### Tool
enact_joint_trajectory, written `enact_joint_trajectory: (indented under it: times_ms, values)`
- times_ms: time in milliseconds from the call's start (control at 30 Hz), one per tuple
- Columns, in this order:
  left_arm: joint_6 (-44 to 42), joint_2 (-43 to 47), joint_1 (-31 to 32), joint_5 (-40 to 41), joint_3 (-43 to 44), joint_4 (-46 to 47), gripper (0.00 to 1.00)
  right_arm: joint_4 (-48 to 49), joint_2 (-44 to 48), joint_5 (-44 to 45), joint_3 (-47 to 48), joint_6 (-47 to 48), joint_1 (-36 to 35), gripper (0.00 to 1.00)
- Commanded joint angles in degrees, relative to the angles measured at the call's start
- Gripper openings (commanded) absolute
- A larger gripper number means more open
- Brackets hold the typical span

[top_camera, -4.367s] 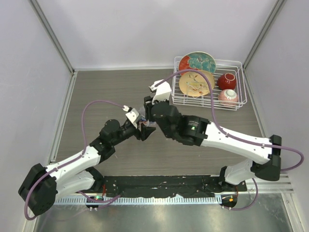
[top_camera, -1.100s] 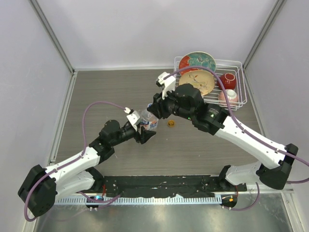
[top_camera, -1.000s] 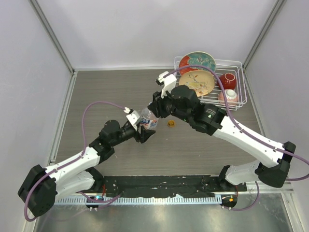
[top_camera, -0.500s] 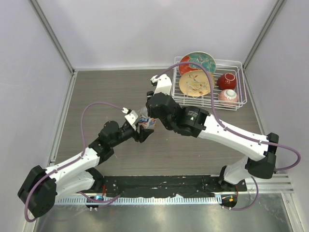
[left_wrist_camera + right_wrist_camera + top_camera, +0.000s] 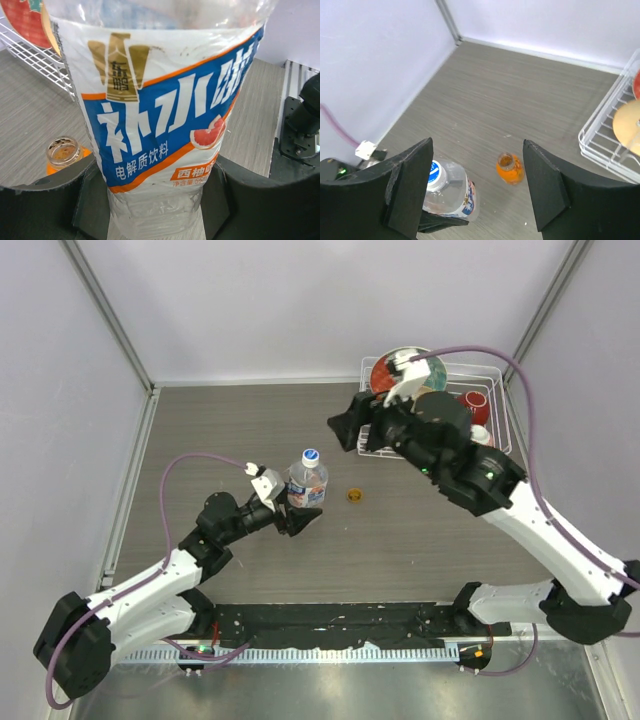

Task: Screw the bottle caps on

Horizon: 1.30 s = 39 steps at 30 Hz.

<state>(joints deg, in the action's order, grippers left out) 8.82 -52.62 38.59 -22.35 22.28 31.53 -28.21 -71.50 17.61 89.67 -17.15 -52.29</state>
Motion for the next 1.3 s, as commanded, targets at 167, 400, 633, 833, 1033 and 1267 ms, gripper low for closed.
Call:
enact_joint_trajectory:
  times_ms: [167, 400, 633, 833, 1033, 1267]
  values:
    - [0.5, 0.7, -0.3, -22.8, 0.5, 7.6, 0.0, 10.5, 6.0, -58.1, -8.0, 11.3, 13.2, 0.75]
    - [1.6, 0.1, -0.3, -28.3, 1.7, 8.3, 0.0, 17.6, 8.1, -76.4, -11.1, 14.1, 16.5, 0.73]
    - [2.3, -0.6, -0.3, -27.7, 2.3, 8.3, 0.0, 27.1, 5.2, -82.3, -14.5, 7.4, 16.6, 0.7]
    - [3.6, -2.7, -0.3, -26.8, 4.9, 8.4, 0.0, 39.5, 4.3, -84.0, -19.5, 0.1, 16.6, 0.67]
    - [3.9, -4.5, -0.2, -26.7, 7.0, 7.8, 0.0, 42.2, 3.4, -85.3, -19.7, -1.4, 16.5, 0.64]
    - [4.0, -4.8, -0.1, -25.8, 7.1, 7.6, 0.0, 42.4, 3.2, -85.7, -20.7, -1.7, 16.5, 0.59]
